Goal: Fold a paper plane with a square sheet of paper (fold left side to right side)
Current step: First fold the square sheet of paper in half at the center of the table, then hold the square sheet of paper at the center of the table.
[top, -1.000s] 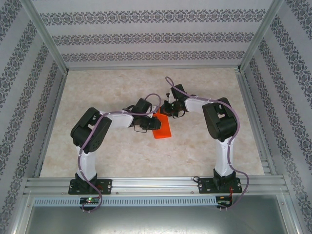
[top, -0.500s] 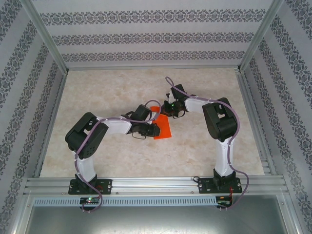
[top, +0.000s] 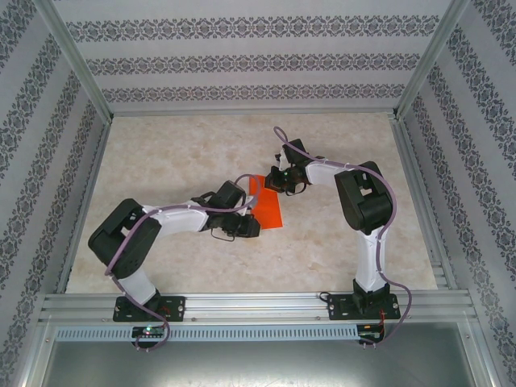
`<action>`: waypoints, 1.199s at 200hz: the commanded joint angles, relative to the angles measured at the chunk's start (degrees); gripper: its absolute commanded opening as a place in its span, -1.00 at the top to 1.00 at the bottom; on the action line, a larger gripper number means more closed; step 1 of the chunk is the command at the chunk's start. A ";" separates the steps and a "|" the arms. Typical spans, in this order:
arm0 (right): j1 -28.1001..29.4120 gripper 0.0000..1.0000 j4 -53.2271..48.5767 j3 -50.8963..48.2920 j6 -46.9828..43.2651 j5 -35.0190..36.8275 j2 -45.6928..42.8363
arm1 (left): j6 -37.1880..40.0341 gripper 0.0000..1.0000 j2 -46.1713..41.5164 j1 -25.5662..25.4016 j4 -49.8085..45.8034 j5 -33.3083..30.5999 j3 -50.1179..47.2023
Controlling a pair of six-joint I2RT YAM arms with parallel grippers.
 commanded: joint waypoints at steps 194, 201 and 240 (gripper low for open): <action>0.15 0.39 1.91 -3.44 -3.68 6.86 -14.50 | -1.37 0.67 21.13 7.58 -1.49 0.87 17.29; -0.16 0.29 0.83 -4.21 -4.39 7.40 -16.85 | -1.38 0.67 21.22 7.59 -1.39 0.77 17.13; -1.17 0.40 -7.79 -10.76 -8.79 5.59 -27.12 | -1.71 0.68 21.22 7.55 -0.92 1.10 17.36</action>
